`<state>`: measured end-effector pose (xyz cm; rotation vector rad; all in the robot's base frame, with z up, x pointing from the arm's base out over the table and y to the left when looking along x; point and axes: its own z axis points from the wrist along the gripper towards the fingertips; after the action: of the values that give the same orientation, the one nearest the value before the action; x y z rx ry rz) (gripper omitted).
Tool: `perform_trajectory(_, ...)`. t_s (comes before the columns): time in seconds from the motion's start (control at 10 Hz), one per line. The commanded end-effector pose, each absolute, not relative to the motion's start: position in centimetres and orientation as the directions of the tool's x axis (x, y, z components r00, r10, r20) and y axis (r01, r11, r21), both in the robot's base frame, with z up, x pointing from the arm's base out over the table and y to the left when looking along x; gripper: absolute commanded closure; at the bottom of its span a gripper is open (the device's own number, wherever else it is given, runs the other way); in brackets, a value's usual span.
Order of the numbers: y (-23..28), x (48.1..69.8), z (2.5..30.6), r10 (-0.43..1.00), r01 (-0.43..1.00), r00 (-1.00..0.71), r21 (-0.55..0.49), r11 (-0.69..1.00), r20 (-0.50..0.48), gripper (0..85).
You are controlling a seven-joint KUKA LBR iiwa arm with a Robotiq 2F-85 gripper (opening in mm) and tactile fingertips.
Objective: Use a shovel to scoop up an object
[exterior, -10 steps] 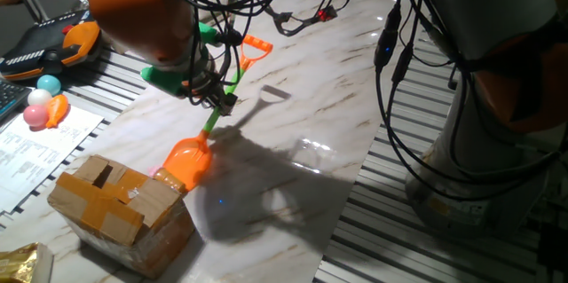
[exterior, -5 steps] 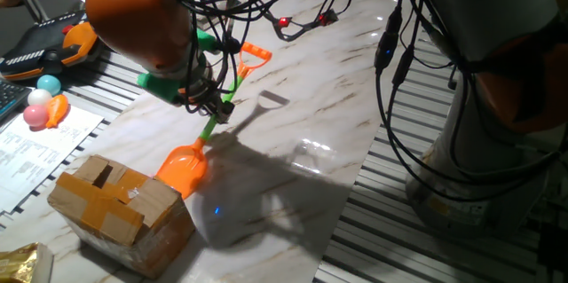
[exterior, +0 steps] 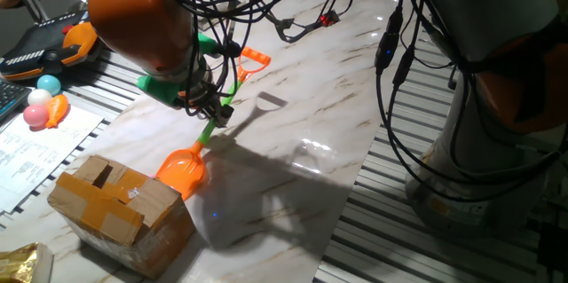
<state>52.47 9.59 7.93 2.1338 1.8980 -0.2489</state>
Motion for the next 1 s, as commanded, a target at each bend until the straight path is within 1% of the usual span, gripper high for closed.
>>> perform_trajectory(0.0,9.8,52.5,7.8,0.945,0.991,0.125,0.089,-0.103,-0.303,84.3)
perform_trajectory(0.5,10.0,52.6,7.4,0.958,0.992,0.113,0.076,-0.097,-0.263,84.3)
perform_trajectory(0.6,9.8,52.8,7.6,0.964,0.994,0.106,0.064,-0.092,-0.245,84.3)
perform_trajectory(0.8,9.0,53.4,8.1,0.98,0.994,0.104,0.047,-0.097,-0.17,84.3)
perform_trajectory(0.9,8.5,53.7,8.5,0.984,0.995,0.093,0.044,-0.087,-0.154,84.3)
